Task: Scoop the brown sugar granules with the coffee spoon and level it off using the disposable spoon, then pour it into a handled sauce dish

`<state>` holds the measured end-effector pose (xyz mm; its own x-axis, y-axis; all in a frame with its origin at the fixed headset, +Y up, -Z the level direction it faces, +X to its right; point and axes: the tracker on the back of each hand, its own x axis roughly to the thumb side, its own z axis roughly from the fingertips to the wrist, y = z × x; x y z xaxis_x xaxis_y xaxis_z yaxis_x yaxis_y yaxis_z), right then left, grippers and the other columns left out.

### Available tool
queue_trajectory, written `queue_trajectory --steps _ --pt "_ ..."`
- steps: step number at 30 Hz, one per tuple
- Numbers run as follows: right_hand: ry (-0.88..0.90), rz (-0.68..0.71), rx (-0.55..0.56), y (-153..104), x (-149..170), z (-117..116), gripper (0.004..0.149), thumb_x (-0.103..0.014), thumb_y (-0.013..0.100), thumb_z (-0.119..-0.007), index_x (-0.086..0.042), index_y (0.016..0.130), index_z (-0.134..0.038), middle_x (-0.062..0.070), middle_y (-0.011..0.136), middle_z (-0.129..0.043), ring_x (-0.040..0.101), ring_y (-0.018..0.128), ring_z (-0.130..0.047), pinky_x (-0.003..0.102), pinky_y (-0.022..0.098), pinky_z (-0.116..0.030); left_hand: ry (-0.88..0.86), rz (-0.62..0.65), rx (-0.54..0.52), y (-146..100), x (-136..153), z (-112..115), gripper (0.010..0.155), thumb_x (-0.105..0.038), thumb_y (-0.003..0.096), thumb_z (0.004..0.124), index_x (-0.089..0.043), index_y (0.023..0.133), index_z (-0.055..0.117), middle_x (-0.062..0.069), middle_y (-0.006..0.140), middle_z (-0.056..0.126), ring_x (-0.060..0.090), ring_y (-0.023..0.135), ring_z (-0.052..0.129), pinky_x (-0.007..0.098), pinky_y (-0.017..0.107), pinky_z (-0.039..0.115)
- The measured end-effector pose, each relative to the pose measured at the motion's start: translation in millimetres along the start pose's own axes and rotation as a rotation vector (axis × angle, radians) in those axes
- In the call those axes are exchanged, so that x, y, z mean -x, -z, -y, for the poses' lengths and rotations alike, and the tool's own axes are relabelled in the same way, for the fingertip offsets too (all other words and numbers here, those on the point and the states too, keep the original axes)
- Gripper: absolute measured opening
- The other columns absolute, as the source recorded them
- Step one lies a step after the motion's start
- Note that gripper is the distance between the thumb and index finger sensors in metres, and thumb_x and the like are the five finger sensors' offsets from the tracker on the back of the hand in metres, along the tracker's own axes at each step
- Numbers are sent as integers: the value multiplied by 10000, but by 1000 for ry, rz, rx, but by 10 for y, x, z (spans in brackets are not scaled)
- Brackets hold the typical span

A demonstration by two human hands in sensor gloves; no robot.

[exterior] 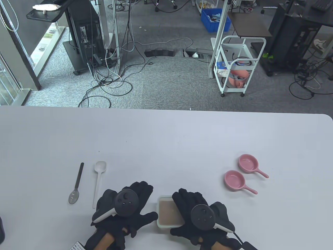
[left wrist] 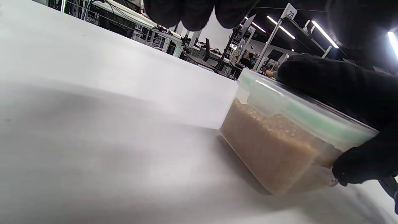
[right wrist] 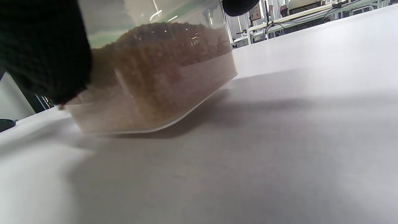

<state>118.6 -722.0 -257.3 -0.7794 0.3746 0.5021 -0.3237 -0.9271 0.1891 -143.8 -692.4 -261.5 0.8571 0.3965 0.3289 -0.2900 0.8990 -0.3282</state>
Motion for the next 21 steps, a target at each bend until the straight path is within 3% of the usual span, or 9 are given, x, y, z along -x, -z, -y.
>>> queue_trajectory --steps 10,14,15,17,21 --pt "-17 -23 -61 5 35 -70 1078 -612 346 -958 -269 1126 -297 49 1185 -224 358 1081 -370 583 775 -231 20 -25 14 27 -1 32 952 -825 403 615 -317 1168 365 -22 1252 371 336 1195 428 513 840 364" --pt "40 -40 -183 -20 82 30 1173 -678 334 -934 -284 1118 -157 59 1168 -60 381 1101 -178 598 759 -136 46 -69 -29 14 -9 14 916 -835 405 606 -360 1167 431 -11 1246 438 359 1184 456 540 829 352" --pt "78 -50 -157 -44 109 100 1169 -681 340 -923 -278 1116 -147 67 1167 -54 389 1099 -177 600 759 -141 43 -75 -38 12 -10 7 910 -836 405 605 -356 1163 454 -16 1243 460 362 1180 468 544 827 356" --pt "171 -86 -92 -66 183 258 1136 -674 353 -908 -251 1125 -188 92 1172 -103 411 1091 -232 604 760 -181 17 -87 -46 14 -9 3 894 -830 413 604 -338 1153 504 -30 1225 519 364 1165 516 552 824 372" --pt "332 -223 -93 -47 384 459 981 -637 429 -837 -177 1140 -341 159 1166 -283 450 1027 -431 619 741 -320 -26 -117 -47 57 -29 55 848 -811 421 621 -310 1105 624 -35 1146 657 358 1101 640 569 810 426"
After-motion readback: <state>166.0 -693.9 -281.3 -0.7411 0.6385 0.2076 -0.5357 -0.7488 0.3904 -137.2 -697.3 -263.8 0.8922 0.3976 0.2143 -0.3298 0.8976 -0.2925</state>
